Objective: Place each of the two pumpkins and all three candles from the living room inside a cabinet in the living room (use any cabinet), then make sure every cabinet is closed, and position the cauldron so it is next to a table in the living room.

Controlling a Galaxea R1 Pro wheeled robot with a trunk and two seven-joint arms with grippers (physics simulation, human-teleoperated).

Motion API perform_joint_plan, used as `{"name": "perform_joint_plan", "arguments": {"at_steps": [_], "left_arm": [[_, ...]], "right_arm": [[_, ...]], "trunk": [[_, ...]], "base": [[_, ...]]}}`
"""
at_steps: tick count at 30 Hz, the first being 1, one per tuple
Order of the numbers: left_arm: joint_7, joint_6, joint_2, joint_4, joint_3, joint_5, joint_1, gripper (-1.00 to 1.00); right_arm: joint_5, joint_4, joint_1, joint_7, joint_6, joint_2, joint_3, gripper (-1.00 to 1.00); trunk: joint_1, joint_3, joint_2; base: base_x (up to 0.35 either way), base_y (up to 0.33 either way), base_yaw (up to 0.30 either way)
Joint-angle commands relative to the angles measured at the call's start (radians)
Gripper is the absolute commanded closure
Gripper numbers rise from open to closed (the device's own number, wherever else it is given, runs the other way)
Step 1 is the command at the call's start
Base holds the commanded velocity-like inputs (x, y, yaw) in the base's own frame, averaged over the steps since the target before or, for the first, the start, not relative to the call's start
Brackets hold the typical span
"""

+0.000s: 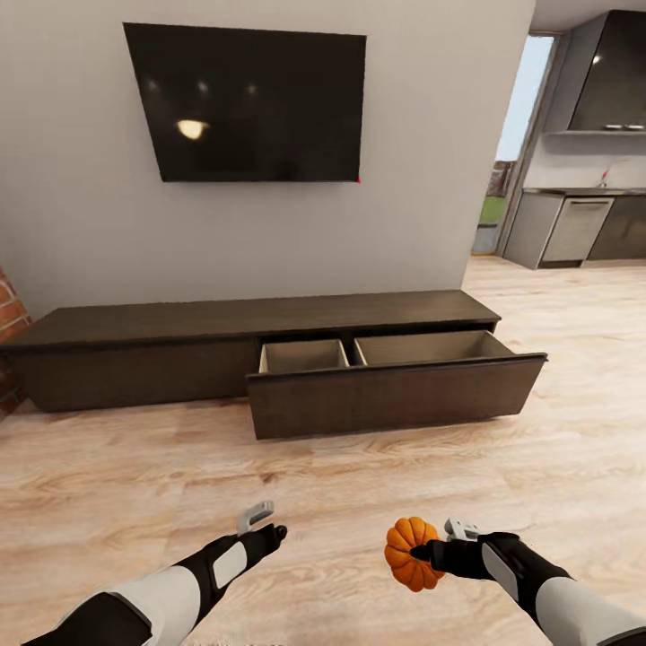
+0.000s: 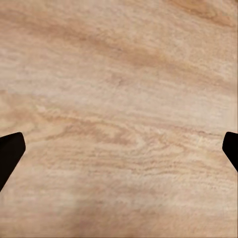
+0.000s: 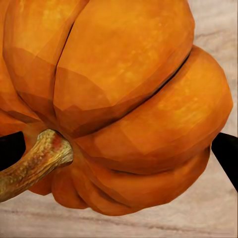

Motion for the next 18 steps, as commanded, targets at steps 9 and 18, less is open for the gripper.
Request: {"name": "perform_joint_plan", "arguments": {"at_steps": [9,18], "left_arm": [[-0.002,0.003,-0.003,0.001,-0.008,0.01,-0.001,-1.0],[-0.002,0.003,-0.003,0.001,-0.008,0.009,-0.001,-1.0]], "right_arm": [[-0.007,-0.002,0.0,0.002,0.006,-0.001,0.002,1.0],[-0.006,-0.002,0.0,0.002,0.006,0.004,0.002,1.0]], "trunk": [[0.0,-0.001,0.0],[0.0,-0.001,0.0]], "base": [[0.0,0.0,0.288],[0.0,0.0,0.288]]}}
